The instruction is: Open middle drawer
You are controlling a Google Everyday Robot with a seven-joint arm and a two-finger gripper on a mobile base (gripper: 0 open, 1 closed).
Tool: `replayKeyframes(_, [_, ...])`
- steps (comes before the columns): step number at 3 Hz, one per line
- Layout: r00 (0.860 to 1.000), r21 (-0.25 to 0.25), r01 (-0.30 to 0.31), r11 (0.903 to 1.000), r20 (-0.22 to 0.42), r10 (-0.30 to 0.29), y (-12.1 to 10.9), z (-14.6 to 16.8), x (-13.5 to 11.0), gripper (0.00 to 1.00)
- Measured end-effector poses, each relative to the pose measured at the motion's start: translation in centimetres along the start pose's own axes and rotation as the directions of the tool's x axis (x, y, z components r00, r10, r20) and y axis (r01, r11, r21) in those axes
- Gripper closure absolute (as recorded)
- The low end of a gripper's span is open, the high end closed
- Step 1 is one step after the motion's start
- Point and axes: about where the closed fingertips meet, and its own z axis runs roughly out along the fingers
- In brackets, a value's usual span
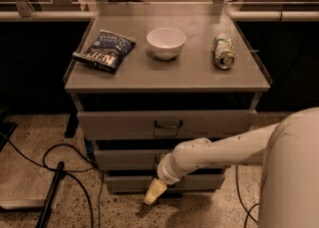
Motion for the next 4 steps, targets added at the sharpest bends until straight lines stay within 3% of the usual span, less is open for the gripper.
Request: replayKeyframes(4, [1.0,-0.067,-0.015,0.9977,-0.022,0.013,-0.3,4.0,2.4,0.0])
